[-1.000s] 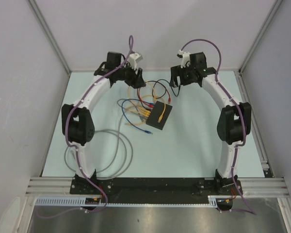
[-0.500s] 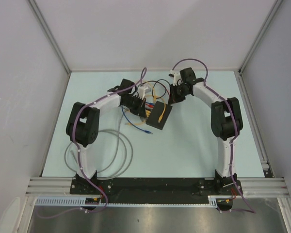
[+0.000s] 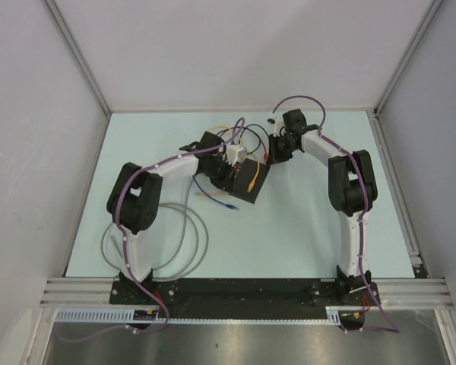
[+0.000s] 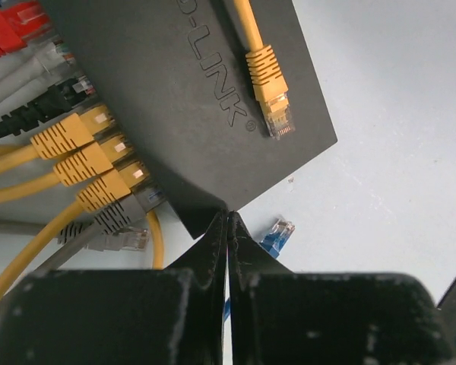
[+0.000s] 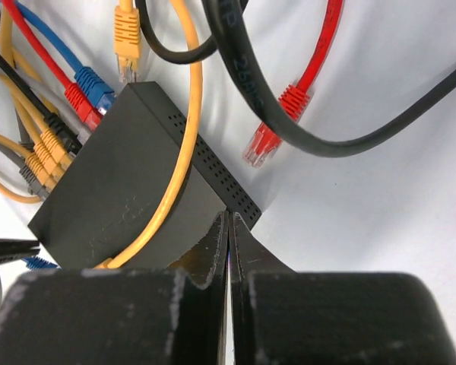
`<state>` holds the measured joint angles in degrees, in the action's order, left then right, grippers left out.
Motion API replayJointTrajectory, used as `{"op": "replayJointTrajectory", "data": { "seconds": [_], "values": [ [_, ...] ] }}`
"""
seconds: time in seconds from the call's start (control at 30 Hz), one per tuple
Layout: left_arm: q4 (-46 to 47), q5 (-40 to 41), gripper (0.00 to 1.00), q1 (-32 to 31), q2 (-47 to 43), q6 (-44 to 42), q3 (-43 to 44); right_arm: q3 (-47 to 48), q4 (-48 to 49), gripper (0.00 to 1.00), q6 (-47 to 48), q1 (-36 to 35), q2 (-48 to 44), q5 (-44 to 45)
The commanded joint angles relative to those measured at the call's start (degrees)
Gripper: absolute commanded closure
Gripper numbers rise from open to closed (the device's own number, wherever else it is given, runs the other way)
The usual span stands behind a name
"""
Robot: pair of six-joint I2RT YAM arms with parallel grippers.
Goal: Pull the plug from the switch port
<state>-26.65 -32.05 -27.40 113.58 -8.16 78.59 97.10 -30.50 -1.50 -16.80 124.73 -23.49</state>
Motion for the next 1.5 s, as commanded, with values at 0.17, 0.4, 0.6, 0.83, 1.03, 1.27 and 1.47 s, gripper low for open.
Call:
{"op": "replayJointTrajectory", "data": {
  "seconds": [0.17, 0.4, 0.6, 0.83, 1.03, 1.27, 1.47],
  "values": [
    [0.4, 11.7, 1.00, 0.7, -5.8, -3.0, -1.0, 1.3, 1.8, 1.00, 0.0, -0.4, 1.6, 2.5],
    [0.3, 11.9, 1.00, 0.8, -3.5, -3.7, -0.6, 0.3, 1.6, 0.99, 0.4, -1.6, 1.4, 3.5],
    [0.3, 8.7, 1.00, -1.1, -2.0, -4.3, -0.3, 0.6, 1.7, 0.99, 1.1, -1.7, 2.2, 4.1],
    [2.5, 8.1, 1.00, -4.9, -4.3, -3.4, -4.8, 1.1, 0.8, 0.98, 1.2, -1.1, 2.4, 3.9],
    [3.9, 5.3, 1.00, -9.2, -4.4, -4.5, -4.6, 0.5, -0.1, 0.97, 1.3, -1.1, 2.1, 3.2],
    [2.7, 4.4, 0.99, -10.8, -5.7, -5.3, -3.3, 1.3, -1.6, 0.96, 1.3, -1.6, 2.5, 2.3],
    [0.3, 5.0, 0.68, -3.0, -12.3, -4.9, 1.7, 3.4, -4.6, 0.80, 1.3, -1.1, -0.6, 2.6]
  ]
}}
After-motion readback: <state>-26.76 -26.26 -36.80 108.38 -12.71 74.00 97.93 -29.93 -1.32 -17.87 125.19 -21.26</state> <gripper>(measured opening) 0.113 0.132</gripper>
